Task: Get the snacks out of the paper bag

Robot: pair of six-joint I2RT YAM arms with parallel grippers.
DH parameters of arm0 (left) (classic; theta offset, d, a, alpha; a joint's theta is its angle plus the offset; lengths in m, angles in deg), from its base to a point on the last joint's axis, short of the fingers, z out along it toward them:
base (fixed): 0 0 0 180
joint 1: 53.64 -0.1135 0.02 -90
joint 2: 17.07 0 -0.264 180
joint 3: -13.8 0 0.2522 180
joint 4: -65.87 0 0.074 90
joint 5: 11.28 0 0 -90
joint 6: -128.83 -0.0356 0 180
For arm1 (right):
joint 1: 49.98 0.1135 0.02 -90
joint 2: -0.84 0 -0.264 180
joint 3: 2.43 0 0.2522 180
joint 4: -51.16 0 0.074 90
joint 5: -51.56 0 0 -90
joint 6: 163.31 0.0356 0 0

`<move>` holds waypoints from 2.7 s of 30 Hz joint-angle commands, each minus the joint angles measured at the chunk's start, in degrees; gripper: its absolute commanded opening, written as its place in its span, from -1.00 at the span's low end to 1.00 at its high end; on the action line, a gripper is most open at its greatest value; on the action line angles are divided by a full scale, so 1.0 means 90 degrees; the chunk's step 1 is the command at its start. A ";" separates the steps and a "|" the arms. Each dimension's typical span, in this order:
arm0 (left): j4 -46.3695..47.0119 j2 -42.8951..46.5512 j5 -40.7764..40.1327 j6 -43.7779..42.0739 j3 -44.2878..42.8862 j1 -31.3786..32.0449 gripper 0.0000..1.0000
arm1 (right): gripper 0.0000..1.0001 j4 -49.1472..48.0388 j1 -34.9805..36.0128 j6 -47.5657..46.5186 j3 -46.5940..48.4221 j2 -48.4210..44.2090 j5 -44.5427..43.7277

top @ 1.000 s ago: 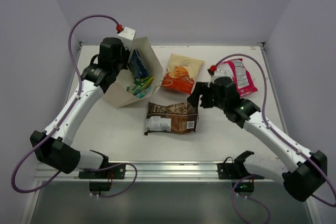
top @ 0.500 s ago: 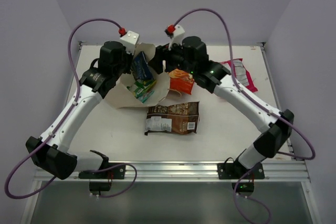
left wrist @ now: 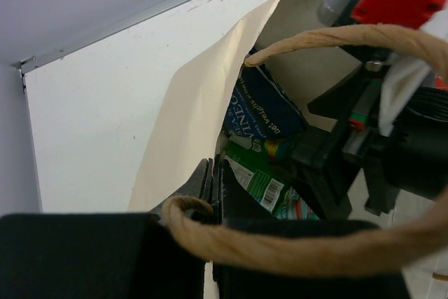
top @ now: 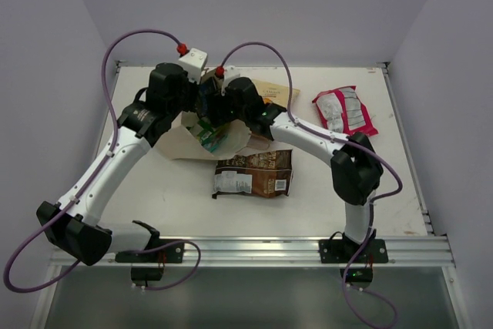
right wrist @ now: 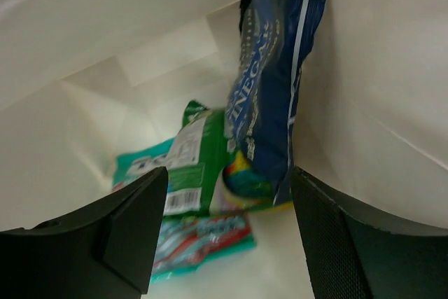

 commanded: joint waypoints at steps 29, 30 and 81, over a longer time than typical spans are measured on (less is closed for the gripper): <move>-0.0171 0.0014 -0.1260 0.0032 0.0035 0.0005 -1.00 | -1.00 0.0067 -0.0006 -0.0297 -0.0272 -0.2554 0.0854; -0.0180 -0.0035 -0.1357 0.0031 0.0016 0.0005 -1.00 | -1.00 0.0216 0.0004 -0.0327 -0.0350 -0.2769 0.0864; -0.0834 0.0872 -0.0079 -0.0184 0.0923 0.0122 -1.00 | 0.45 0.0384 -0.0066 0.1509 -0.2295 -0.3838 0.0747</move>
